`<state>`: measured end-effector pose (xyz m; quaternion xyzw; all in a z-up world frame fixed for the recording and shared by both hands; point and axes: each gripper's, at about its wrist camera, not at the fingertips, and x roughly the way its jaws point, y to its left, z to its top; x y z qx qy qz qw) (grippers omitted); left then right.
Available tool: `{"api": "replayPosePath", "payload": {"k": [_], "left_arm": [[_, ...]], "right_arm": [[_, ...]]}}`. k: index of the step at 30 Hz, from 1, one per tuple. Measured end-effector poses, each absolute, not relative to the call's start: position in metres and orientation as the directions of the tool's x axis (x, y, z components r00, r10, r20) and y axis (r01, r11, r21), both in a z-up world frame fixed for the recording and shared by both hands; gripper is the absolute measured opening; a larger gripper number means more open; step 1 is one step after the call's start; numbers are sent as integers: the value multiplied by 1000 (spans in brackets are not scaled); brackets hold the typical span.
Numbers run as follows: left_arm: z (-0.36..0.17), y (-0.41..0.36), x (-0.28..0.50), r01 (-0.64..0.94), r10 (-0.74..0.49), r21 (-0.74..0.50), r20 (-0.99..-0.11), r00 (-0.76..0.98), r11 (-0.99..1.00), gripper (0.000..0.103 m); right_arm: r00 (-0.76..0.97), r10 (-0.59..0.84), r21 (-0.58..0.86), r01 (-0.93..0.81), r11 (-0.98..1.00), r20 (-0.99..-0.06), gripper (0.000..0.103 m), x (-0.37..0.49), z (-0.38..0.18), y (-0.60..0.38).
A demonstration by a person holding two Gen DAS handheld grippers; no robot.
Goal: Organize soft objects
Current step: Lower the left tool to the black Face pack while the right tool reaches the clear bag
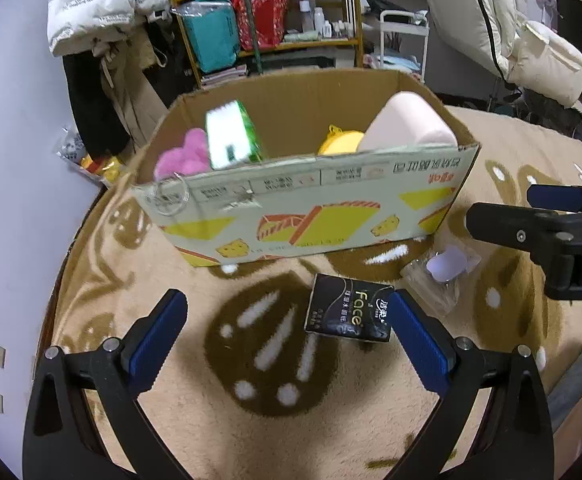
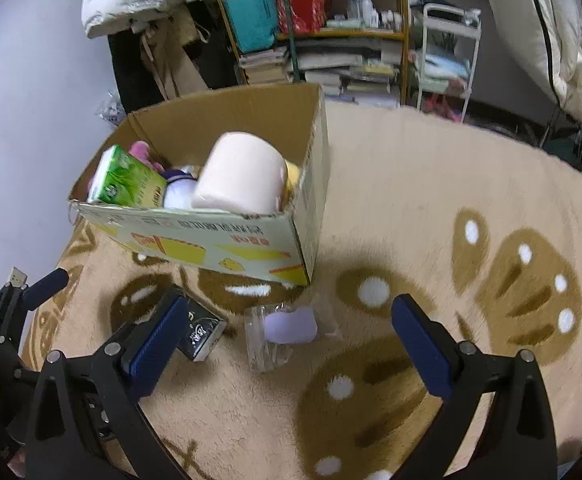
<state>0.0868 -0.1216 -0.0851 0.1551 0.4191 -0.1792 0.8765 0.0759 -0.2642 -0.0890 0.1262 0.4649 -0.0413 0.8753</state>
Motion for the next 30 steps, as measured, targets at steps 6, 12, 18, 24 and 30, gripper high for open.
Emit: {"api": "replayPosePath", "payload": {"k": [6,12,18,24,30], "left_arm": [[-99,-131,92,468,-188,113,-813,551,877,99],[-110,-137,97,486,-201,85,-838,507,870,99],[-118,-141,101,502,-213,63,-855,473,863,99],[-126,-148,104,517,-214,60,-864,455,854,99],[-133,-153,103,531,-214,58,-874,436,845,99]], "right_arm": [[537,54,177,182,967,-842,103,80,-97,-262],[484,60,172,192,966,-873,103,87,-113,-262],[441,82,176,177,968,-894,103,95,-127,-258],[400,74,149,160,976,-914,103,101,-138,-250],[358,79,143,154,978,-930,102,106,-150,-247]]}}
